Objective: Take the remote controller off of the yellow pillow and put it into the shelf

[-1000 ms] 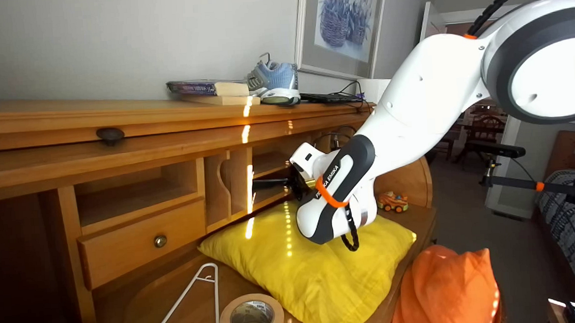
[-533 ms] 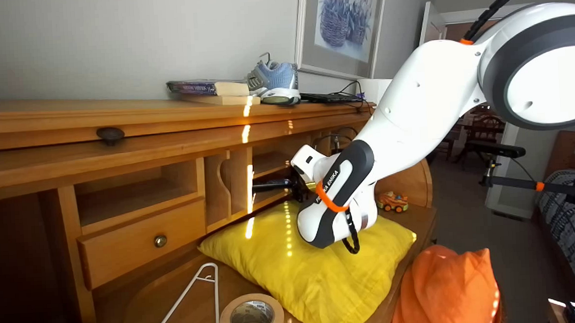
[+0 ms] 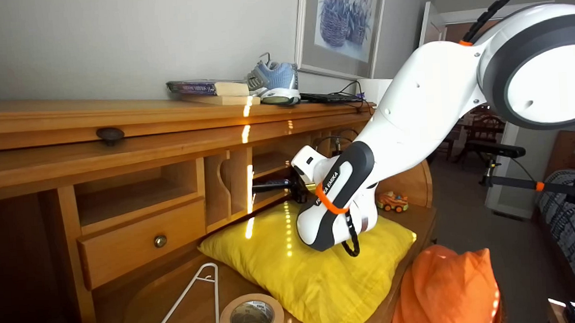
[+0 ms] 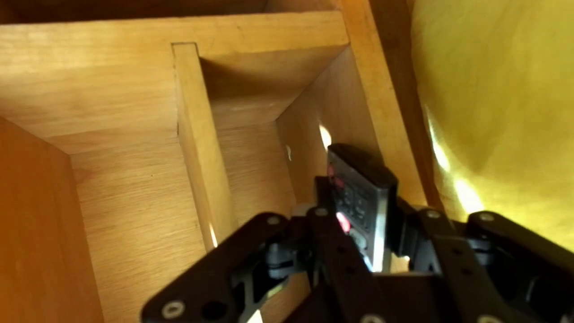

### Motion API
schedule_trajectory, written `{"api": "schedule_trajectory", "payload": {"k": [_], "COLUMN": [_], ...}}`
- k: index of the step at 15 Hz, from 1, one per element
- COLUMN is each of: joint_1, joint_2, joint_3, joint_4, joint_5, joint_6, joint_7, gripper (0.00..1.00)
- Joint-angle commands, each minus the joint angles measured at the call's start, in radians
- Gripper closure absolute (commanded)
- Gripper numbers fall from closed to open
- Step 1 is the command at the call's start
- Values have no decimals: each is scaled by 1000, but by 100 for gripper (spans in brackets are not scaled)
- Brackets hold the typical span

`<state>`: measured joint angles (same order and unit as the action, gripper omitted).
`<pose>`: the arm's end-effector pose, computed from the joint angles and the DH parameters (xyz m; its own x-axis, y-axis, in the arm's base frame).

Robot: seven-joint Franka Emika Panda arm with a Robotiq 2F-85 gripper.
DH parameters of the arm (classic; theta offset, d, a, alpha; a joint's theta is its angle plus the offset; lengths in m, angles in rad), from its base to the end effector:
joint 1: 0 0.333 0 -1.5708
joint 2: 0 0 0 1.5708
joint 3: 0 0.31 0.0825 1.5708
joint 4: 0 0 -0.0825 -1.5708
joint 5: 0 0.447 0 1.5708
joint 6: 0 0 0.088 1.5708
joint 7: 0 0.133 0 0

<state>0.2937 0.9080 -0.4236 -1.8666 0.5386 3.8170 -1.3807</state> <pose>0.6860 -0.1324 0.1407 0.5105 0.8548 0.0927 0.2741 -0.2640 0.9248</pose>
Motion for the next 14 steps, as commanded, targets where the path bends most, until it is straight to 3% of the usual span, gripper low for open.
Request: {"api": "schedule_trajectory", "payload": {"k": [1, 2, 3, 4, 6, 9, 14], "joint_1": [-14, -14, -18, -20, -21, -24, -27], "joint_2": [-11, -11, -11, -11, -8, -8, -10], "joint_3": [48, 49, 55, 60, 65, 72, 86], "joint_4": [-42, -44, -44, -44, -44, -46, -52], "joint_5": [-8, -13, -17, -16, -17, -13, 9], "joint_6": [46, 55, 71, 85, 108, 139, 146], "joint_7": [62, 87, 102, 115, 132, 141, 145], "gripper": [46, 52, 65, 40, 39, 20, 0]}}
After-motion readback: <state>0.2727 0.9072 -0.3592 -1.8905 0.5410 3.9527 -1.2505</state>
